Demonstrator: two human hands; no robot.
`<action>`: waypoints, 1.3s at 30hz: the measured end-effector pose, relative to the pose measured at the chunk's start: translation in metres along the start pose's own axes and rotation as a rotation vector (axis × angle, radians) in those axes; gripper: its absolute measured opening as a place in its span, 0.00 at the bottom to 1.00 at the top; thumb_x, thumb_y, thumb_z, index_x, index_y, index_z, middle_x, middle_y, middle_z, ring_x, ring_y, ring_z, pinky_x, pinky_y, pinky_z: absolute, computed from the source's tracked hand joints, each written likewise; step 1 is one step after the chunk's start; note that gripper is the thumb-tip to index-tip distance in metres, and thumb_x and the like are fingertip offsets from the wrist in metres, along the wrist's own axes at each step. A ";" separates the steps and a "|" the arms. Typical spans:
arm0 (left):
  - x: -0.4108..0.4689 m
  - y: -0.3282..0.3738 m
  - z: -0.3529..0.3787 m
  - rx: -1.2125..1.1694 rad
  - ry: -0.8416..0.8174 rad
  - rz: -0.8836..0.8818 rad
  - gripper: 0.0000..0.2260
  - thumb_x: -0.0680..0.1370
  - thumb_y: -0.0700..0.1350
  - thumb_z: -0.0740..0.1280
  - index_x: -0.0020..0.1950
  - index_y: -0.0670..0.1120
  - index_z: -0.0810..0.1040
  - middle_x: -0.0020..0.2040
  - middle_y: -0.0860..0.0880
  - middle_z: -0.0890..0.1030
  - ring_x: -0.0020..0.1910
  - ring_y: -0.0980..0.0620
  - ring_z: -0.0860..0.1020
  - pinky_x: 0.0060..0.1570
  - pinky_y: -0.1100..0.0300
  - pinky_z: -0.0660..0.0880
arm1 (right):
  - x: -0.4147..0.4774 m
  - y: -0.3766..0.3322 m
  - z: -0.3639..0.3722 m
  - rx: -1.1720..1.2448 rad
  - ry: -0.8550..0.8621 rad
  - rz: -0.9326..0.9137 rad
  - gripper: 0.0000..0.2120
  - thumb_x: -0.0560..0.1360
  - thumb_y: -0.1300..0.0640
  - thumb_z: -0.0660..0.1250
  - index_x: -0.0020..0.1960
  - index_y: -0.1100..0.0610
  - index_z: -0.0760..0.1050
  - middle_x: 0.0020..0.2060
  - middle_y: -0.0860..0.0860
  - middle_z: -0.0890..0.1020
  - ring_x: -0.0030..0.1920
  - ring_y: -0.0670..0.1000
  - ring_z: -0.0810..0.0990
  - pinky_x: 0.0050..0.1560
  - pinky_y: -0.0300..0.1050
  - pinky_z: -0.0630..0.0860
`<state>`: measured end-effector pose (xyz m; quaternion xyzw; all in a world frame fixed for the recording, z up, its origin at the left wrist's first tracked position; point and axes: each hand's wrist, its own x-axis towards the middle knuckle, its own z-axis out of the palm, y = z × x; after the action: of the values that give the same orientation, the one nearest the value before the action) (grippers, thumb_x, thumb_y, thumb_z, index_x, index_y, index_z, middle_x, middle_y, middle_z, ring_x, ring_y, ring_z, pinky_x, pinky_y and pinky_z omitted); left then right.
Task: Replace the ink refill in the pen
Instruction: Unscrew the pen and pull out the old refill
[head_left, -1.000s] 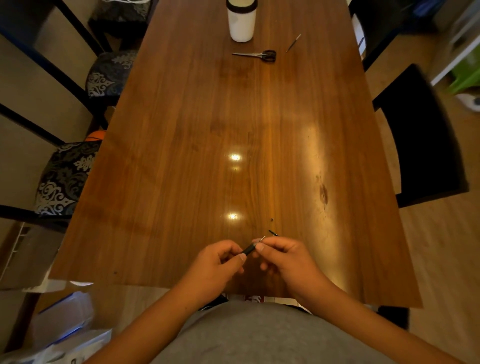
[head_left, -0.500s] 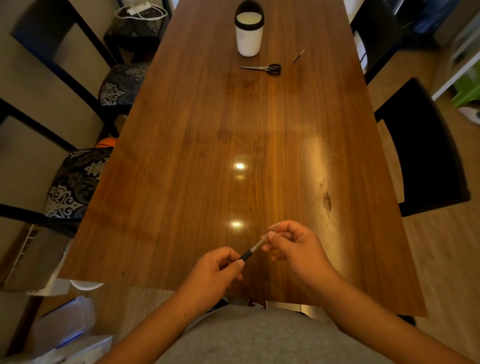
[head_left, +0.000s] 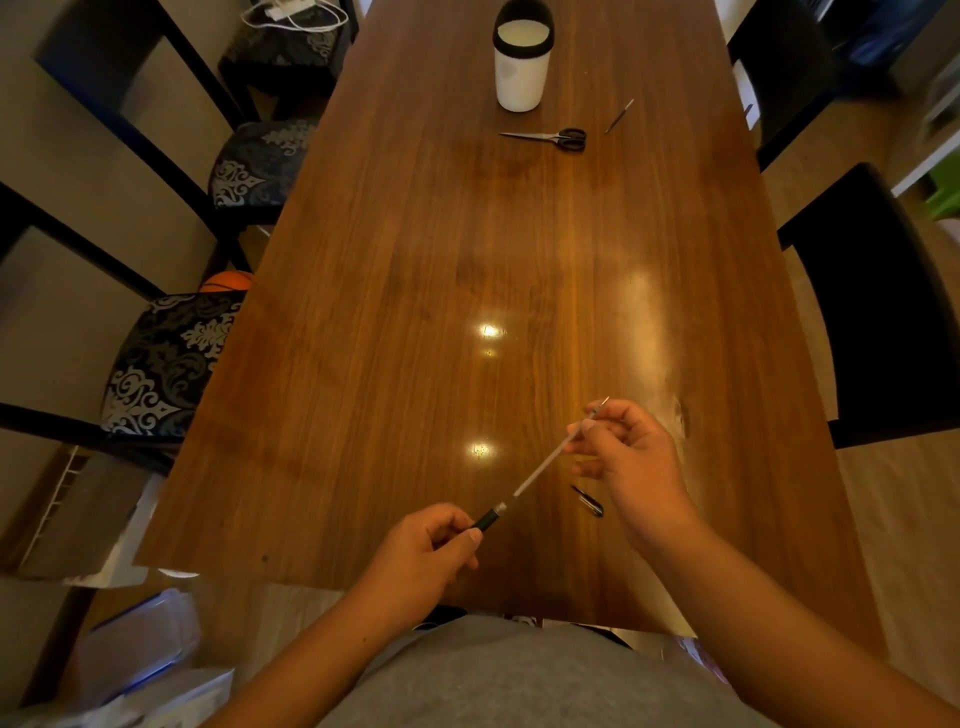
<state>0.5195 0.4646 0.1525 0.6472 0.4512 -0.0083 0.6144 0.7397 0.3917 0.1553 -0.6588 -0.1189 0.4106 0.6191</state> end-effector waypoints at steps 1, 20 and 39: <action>0.001 -0.001 -0.003 -0.004 -0.003 -0.012 0.07 0.78 0.45 0.66 0.41 0.50 0.80 0.36 0.50 0.84 0.32 0.52 0.76 0.35 0.56 0.73 | 0.006 0.001 0.000 -0.017 0.017 0.001 0.07 0.76 0.67 0.65 0.51 0.57 0.76 0.35 0.51 0.85 0.35 0.47 0.84 0.30 0.39 0.80; 0.029 -0.011 -0.053 0.008 -0.033 -0.063 0.07 0.78 0.47 0.66 0.41 0.56 0.80 0.37 0.52 0.85 0.32 0.54 0.76 0.34 0.57 0.73 | 0.058 0.096 0.029 -0.846 0.042 0.252 0.02 0.74 0.56 0.71 0.42 0.51 0.80 0.34 0.44 0.79 0.36 0.44 0.78 0.30 0.37 0.69; 0.037 -0.024 -0.056 0.027 -0.035 -0.047 0.10 0.77 0.43 0.65 0.39 0.56 0.79 0.39 0.46 0.84 0.32 0.52 0.75 0.35 0.54 0.72 | 0.066 0.107 0.035 -0.991 0.118 0.238 0.11 0.70 0.53 0.74 0.34 0.47 0.74 0.31 0.43 0.77 0.32 0.41 0.74 0.25 0.36 0.64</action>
<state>0.4965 0.5271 0.1269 0.6444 0.4554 -0.0404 0.6130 0.7202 0.4385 0.0353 -0.9041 -0.1883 0.3348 0.1870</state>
